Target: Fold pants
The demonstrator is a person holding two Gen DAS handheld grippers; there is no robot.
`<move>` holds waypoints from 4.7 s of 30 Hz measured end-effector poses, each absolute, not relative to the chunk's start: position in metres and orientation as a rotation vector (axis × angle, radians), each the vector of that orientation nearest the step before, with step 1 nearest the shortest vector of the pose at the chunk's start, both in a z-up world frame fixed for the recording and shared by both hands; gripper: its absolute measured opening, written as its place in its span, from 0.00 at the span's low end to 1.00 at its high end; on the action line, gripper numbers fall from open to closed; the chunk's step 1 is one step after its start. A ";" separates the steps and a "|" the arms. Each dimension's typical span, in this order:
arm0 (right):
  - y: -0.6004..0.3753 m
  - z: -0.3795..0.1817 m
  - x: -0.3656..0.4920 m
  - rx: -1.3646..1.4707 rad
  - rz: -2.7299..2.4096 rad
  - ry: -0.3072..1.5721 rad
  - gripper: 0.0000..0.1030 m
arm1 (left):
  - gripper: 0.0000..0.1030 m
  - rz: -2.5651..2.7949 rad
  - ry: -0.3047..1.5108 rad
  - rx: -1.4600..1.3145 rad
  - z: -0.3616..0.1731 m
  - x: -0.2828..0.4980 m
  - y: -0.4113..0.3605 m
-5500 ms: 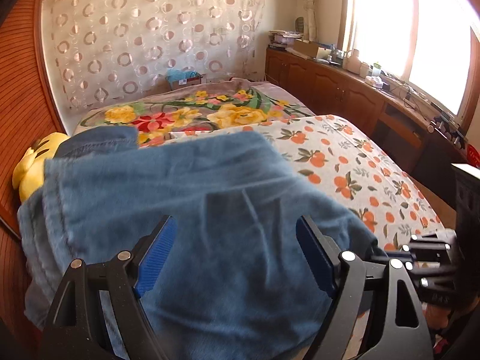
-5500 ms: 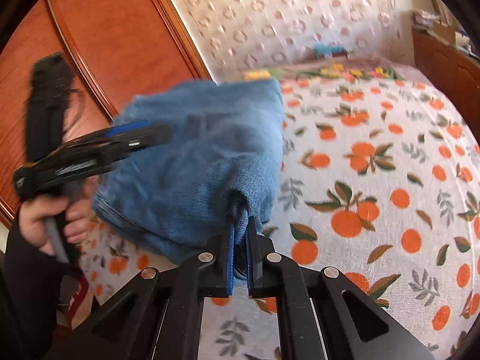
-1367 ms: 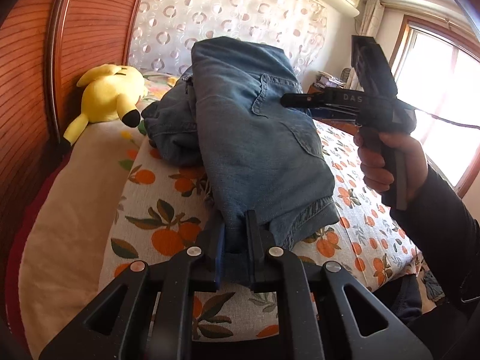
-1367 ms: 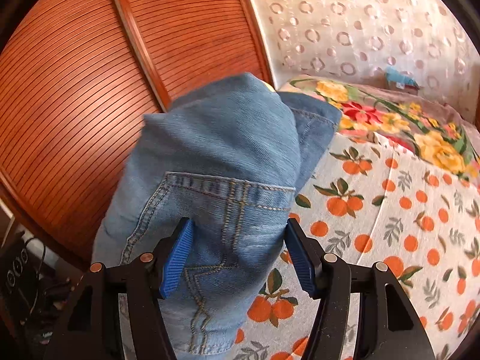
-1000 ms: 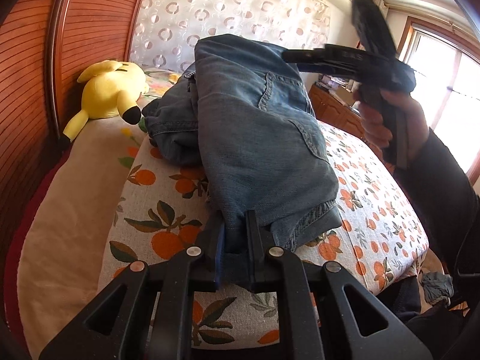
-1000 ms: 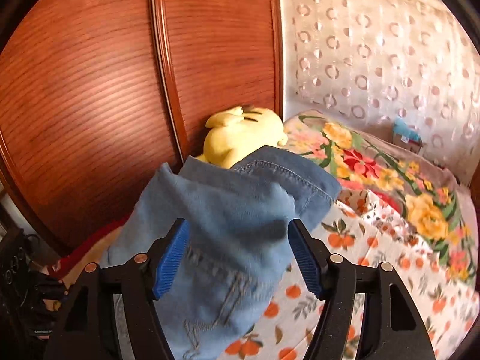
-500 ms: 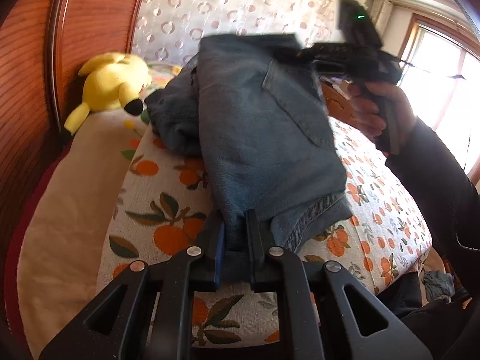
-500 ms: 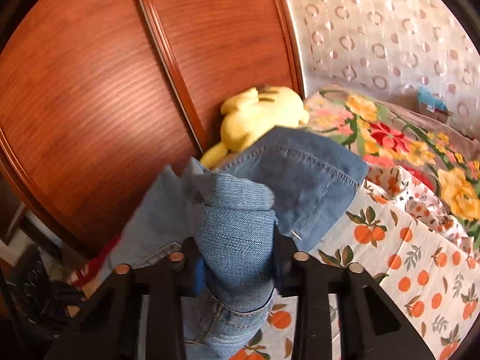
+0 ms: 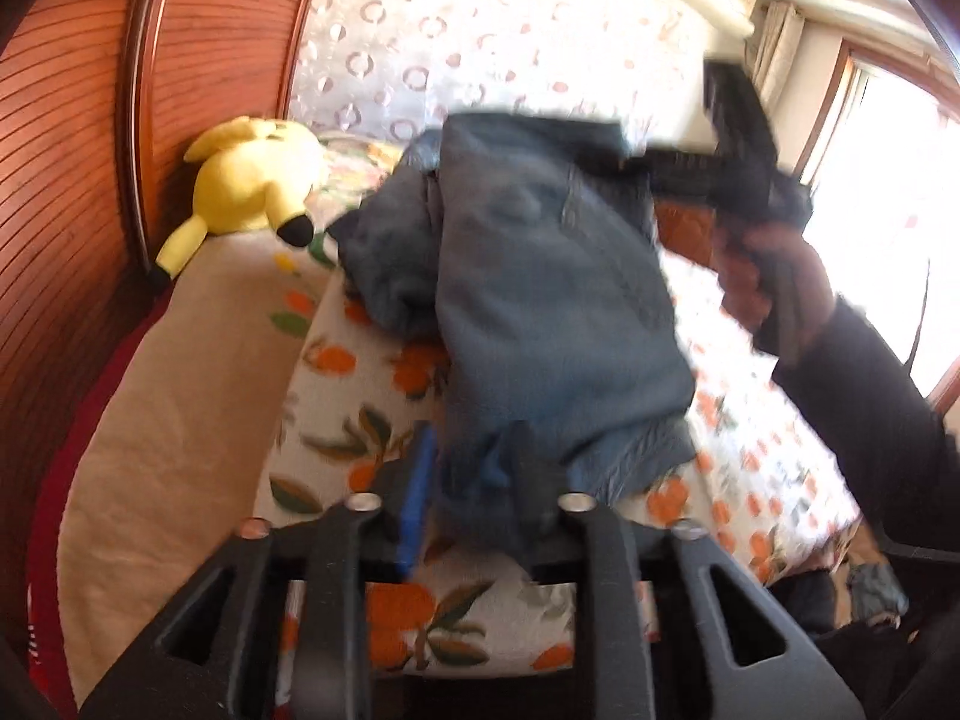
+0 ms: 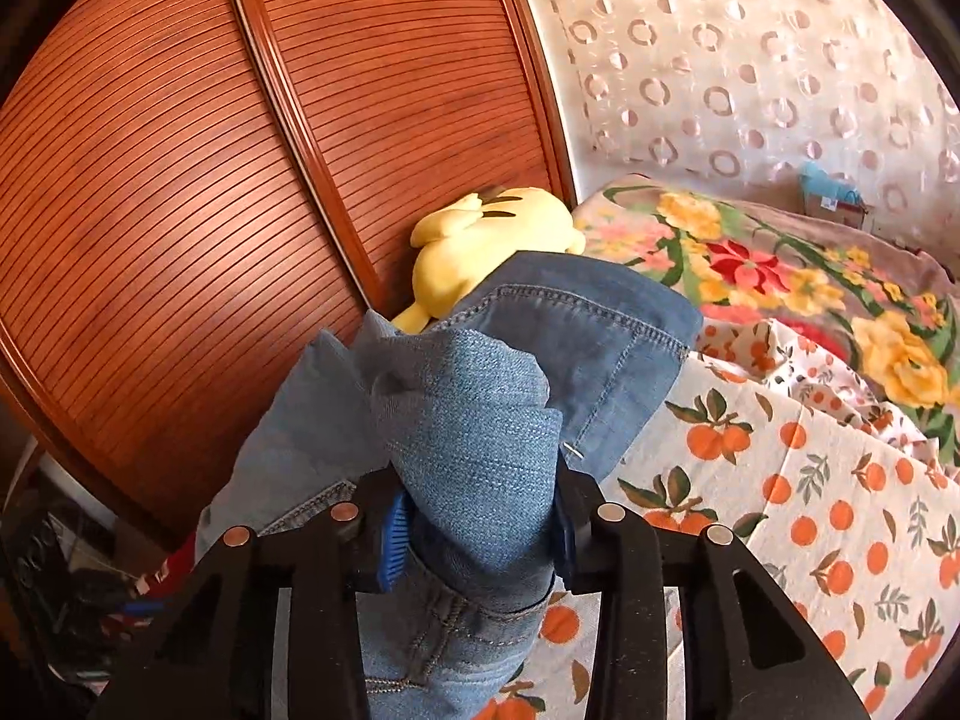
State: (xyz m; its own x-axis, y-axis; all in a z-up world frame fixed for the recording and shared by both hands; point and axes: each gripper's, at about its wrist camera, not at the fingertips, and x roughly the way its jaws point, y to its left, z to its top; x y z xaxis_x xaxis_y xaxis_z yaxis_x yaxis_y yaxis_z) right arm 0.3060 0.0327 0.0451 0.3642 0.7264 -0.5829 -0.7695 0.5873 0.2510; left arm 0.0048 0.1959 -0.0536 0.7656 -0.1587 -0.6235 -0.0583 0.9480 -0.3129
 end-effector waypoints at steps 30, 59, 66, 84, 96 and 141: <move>-0.075 0.001 0.277 -0.001 0.725 0.758 0.38 | 0.71 -0.267 0.843 -0.401 -0.090 0.101 0.180; -0.061 0.038 0.277 0.128 1.072 0.736 0.19 | 0.16 -0.411 0.760 -0.492 -0.066 0.082 0.165; -0.007 0.113 0.273 0.008 1.150 0.631 0.19 | 0.15 -0.391 0.610 -0.511 -0.023 0.065 0.187; 0.084 0.158 0.344 0.050 1.261 0.639 0.19 | 0.15 -0.317 0.485 -0.519 0.038 0.076 0.265; 0.104 0.183 0.366 0.085 1.328 0.619 0.19 | 0.15 -0.212 0.410 -0.488 0.079 0.064 0.298; 0.068 0.044 0.509 -0.060 0.961 1.005 0.64 | 0.46 -0.016 0.723 -0.152 0.010 0.186 0.215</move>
State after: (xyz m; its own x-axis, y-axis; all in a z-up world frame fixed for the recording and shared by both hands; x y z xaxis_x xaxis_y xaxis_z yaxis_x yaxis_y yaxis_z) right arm 0.5090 0.0681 0.0437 0.1800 0.6536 -0.7351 -0.7051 0.6068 0.3669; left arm 0.1855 0.2154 0.0098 0.7500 -0.0674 -0.6580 -0.0377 0.9888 -0.1442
